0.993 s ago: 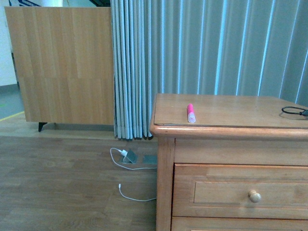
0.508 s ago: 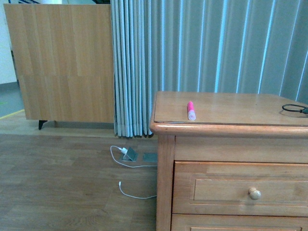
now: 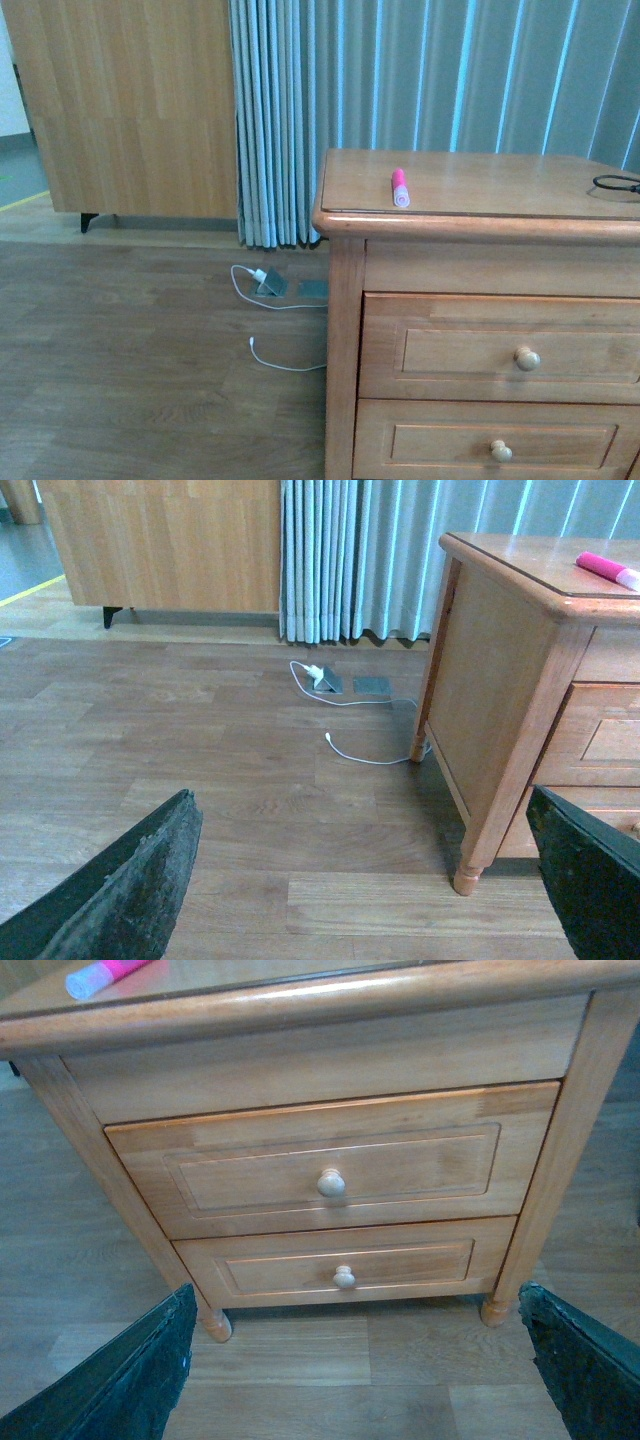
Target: Place pink marker in drawer with both arms
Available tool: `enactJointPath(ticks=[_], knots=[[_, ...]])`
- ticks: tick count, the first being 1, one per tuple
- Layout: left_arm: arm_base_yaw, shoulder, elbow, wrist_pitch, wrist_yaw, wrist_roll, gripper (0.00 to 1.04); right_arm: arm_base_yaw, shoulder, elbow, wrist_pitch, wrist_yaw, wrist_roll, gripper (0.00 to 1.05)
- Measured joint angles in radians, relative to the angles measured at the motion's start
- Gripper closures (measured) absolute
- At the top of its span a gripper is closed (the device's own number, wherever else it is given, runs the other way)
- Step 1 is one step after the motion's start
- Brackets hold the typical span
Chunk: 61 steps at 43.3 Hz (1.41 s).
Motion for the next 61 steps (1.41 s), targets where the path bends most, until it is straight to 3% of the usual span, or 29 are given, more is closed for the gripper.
enactJointPath(ticks=[7,28,37,61], knots=[[0.000,0.000,0.000,0.000,0.000,0.000,0.06,0.047,0.420,0.163,0.139,0.019,-0.016,0.08],[0.000,0.000,0.000,0.000,0.000,0.000,0.06,0.096,1.031,0.625,0.233,0.105,-0.037,0.08],[0.000,0.000,0.000,0.000,0.000,0.000,0.06,0.097,1.151,0.763,0.225,0.097,-0.034,0.08],[0.000,0.000,0.000,0.000,0.000,0.000,0.06,0.101,1.273,0.882,0.207,0.114,-0.056,0.08]])
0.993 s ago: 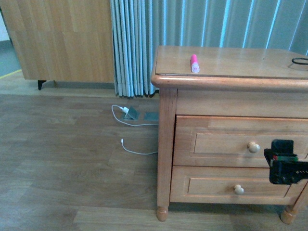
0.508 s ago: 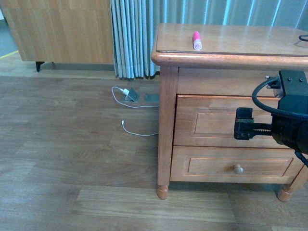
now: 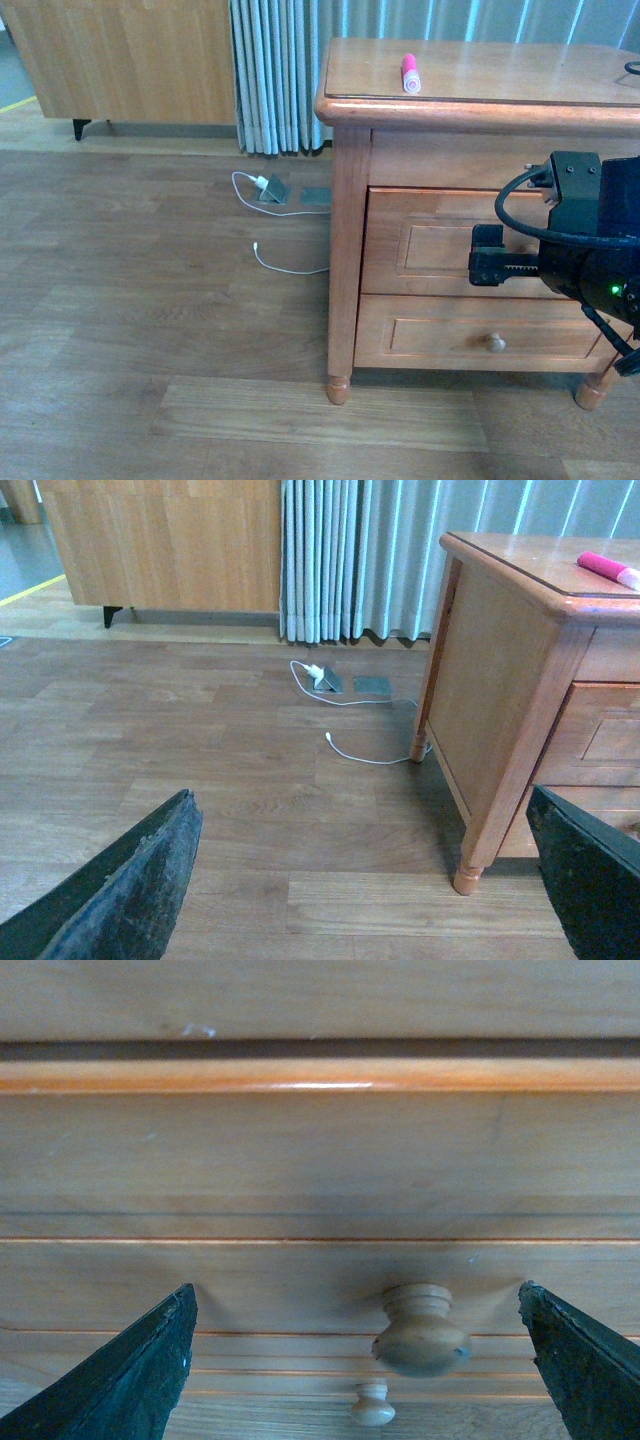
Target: Place pink marker in drawer with both arms
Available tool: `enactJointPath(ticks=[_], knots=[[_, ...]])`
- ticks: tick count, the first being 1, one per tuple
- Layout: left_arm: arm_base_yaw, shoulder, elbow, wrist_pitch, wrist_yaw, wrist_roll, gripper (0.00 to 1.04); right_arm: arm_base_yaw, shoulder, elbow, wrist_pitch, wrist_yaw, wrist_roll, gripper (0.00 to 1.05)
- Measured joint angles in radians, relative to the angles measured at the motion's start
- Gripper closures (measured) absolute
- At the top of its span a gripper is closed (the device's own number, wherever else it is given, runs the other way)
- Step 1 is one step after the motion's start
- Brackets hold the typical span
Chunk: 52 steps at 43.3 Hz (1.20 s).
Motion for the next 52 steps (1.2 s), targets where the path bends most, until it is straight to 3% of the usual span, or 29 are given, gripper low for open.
enactJointPath(ticks=[41,52], knots=[[0.000,0.000,0.000,0.000,0.000,0.000,0.06,-0.024,0.038,0.031,-0.018,0.011,-0.025,0.09],[0.000,0.000,0.000,0.000,0.000,0.000,0.06,-0.027,0.038,0.031,-0.010,0.010,-0.028,0.53]])
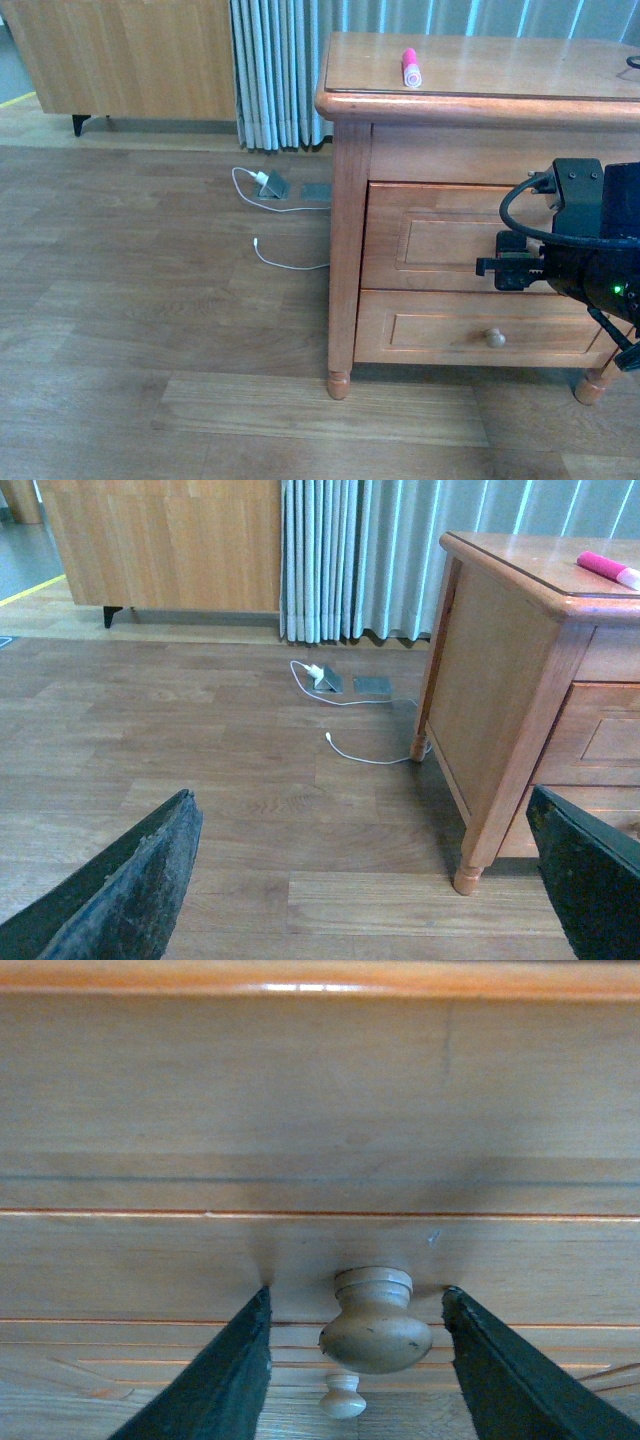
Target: Place pink marker in drawer with both arms
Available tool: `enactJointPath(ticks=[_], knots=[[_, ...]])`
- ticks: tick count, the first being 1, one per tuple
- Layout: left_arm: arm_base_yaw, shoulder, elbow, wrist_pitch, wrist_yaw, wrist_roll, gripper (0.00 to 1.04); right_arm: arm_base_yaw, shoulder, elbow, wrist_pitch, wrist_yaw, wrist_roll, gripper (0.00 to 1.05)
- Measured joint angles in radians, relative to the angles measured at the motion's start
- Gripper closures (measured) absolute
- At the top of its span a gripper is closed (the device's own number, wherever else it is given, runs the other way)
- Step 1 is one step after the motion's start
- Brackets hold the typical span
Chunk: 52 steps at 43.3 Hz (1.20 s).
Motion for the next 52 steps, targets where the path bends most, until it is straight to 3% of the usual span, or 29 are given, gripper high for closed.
enactJointPath(ticks=[5,8,52], knots=[[0.000,0.000,0.000,0.000,0.000,0.000,0.06,0.000,0.000,0.000,0.001,0.005,0.000,0.75],[0.000,0.000,0.000,0.000,0.000,0.000,0.06,0.000,0.000,-0.002,0.004,0.009,0.002,0.81],[0.000,0.000,0.000,0.000,0.000,0.000,0.06,0.006,-0.046,-0.135,0.103,0.000,0.027,0.82]])
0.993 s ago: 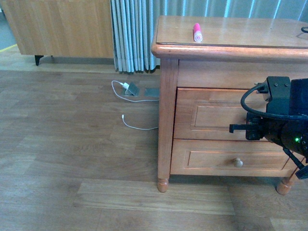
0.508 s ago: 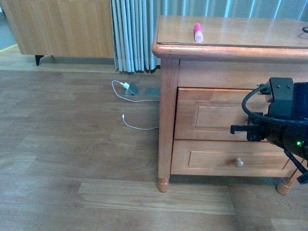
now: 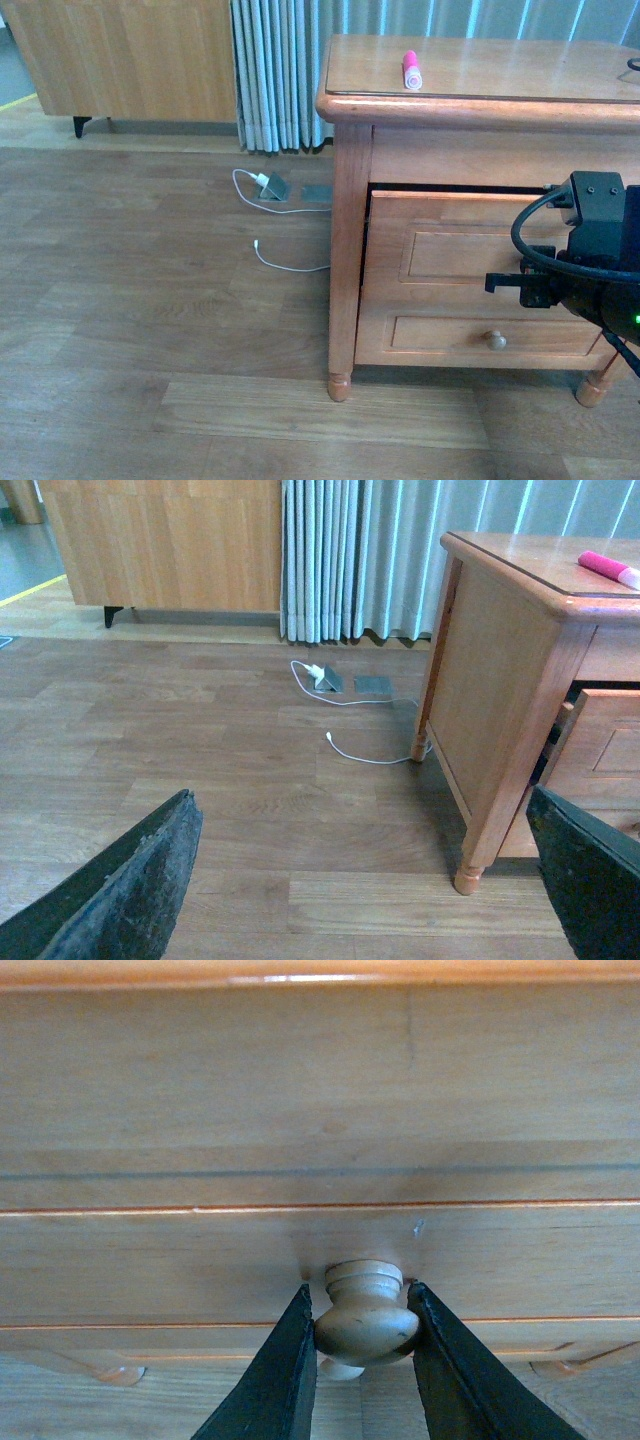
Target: Place pink marker in drawer with both arms
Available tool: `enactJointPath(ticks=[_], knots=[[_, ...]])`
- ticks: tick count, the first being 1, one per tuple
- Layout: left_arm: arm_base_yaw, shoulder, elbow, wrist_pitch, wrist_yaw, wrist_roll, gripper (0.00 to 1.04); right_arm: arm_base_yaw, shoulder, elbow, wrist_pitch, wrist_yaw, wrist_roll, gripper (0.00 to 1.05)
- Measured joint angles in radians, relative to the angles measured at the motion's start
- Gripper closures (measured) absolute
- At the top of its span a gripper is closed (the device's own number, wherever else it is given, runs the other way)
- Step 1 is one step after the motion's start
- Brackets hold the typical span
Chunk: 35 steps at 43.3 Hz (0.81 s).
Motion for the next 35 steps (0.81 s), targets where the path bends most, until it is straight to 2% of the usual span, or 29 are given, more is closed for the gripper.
enactJointPath(ticks=[13,35], knots=[[0.000,0.000,0.000,0.000,0.000,0.000,0.06,0.014,-0.063,-0.143,0.077,-0.007,0.017,0.82],[0.000,0.000,0.000,0.000,0.000,0.000,0.06,0.001,-0.278,-0.593,0.263,-0.081,0.087,0.82]])
